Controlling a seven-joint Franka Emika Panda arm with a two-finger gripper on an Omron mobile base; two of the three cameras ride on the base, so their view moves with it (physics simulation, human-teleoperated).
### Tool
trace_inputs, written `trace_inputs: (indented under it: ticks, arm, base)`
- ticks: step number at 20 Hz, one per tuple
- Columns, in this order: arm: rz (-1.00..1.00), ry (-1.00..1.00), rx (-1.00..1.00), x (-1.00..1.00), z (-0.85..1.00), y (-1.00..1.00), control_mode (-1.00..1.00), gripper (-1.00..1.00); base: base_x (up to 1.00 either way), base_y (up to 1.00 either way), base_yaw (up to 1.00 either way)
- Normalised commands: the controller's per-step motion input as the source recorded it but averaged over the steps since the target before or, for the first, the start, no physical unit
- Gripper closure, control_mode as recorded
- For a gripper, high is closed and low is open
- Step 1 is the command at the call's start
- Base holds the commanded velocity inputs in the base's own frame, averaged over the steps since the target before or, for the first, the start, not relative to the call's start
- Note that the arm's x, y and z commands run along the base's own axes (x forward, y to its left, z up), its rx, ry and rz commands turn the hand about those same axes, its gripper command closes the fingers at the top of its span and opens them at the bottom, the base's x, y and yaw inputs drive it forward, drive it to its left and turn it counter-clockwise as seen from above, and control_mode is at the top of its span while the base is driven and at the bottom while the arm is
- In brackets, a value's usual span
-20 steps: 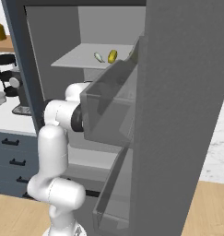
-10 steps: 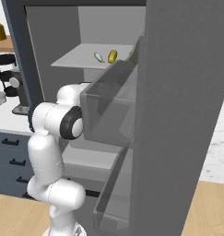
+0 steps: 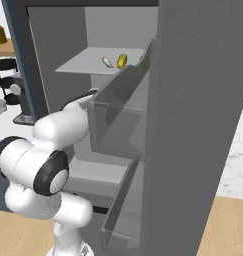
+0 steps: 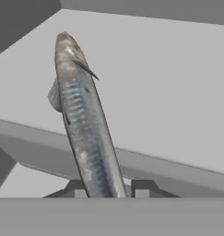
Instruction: Place one cucumber and one fish in each tupperware on the nearby counter, to pack two identical lunches.
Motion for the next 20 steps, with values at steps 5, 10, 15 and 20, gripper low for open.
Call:
trace_inputs:
  ticks: [5,10,15,20]
  arm:
    - [-0.02,-0.02,0.0,-1.0,1.0,0.15,-1.0,1.0]
    - [-0.01,0.07,-0.03,-0.95,1.0,0.16,-1.0,1.0]
    - [-0.02,0.31,-0.12,-0.56,0.91,0.33,-1.0,1.0]
    - [0.0,0.28,-0.12,-0.26,0.15,0.24,-1.0,1.0]
  base:
    - [0.0,0.0,0.0]
    - [0.0,0.0,0.0]
    - [0.0,0.0,0.0]
    - [0.0,0.0,0.0]
